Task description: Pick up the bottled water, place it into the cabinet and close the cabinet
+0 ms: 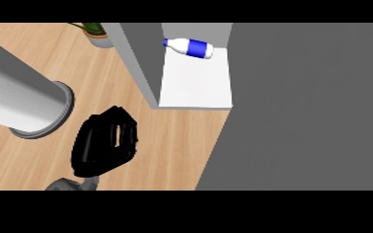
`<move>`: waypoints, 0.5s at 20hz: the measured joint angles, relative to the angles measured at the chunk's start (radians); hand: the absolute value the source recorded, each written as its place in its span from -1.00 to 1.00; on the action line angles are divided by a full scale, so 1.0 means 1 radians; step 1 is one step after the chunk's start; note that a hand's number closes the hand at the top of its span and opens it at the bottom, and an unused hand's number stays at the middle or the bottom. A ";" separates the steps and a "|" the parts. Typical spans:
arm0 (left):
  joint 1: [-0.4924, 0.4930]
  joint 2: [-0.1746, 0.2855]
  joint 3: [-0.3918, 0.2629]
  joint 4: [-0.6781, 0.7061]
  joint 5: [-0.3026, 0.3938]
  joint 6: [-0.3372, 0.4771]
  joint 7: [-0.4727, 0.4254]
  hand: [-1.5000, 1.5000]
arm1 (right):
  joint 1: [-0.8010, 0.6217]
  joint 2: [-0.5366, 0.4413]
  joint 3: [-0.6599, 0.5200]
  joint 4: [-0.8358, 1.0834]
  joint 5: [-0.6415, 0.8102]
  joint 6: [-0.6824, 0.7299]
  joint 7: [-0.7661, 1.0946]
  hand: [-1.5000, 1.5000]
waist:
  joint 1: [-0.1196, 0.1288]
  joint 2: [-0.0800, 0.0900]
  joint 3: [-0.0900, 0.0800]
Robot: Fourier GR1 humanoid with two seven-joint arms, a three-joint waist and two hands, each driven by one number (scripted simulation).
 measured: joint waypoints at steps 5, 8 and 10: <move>0.094 0.046 0.053 -0.074 0.030 -0.038 -0.007 1.00 | -0.120 0.137 0.094 0.073 0.081 -0.019 0.105 1.00 | -0.001 0.001 0.000; 0.152 0.073 0.079 -0.113 0.043 -0.066 -0.020 1.00 | -0.187 0.119 0.108 0.083 0.092 -0.030 0.143 1.00 | 0.005 0.001 -0.001; 0.175 0.095 0.102 -0.129 0.056 -0.088 -0.022 1.00 | -0.233 0.101 0.117 0.088 0.116 -0.042 0.141 1.00 | 0.009 0.001 -0.001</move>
